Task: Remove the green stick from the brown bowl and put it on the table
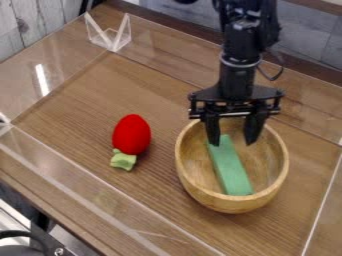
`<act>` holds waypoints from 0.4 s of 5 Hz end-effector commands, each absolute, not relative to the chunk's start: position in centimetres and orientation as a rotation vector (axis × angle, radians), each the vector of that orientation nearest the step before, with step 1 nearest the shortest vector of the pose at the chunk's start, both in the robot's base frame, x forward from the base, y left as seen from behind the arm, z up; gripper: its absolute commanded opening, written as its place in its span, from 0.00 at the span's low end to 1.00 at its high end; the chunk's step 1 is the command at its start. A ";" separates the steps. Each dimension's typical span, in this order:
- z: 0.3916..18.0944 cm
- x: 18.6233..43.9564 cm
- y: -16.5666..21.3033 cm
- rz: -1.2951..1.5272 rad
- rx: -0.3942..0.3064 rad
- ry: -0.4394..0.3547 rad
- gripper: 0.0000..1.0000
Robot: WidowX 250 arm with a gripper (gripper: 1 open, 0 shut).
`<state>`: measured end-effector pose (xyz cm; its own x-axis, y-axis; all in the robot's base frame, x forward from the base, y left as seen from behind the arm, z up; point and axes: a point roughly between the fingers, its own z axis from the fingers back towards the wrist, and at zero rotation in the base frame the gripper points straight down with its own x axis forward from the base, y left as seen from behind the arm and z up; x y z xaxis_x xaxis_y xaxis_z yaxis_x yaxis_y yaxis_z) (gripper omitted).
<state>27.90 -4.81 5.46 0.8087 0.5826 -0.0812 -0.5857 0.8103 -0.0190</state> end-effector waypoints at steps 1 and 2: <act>5.9 28.3 -4.4 0.658 -0.053 0.025 0.00; 5.8 27.9 -4.4 0.693 -0.058 0.021 1.00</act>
<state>27.27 -4.55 4.48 0.7713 0.6320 -0.0751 -0.6343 0.7730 -0.0092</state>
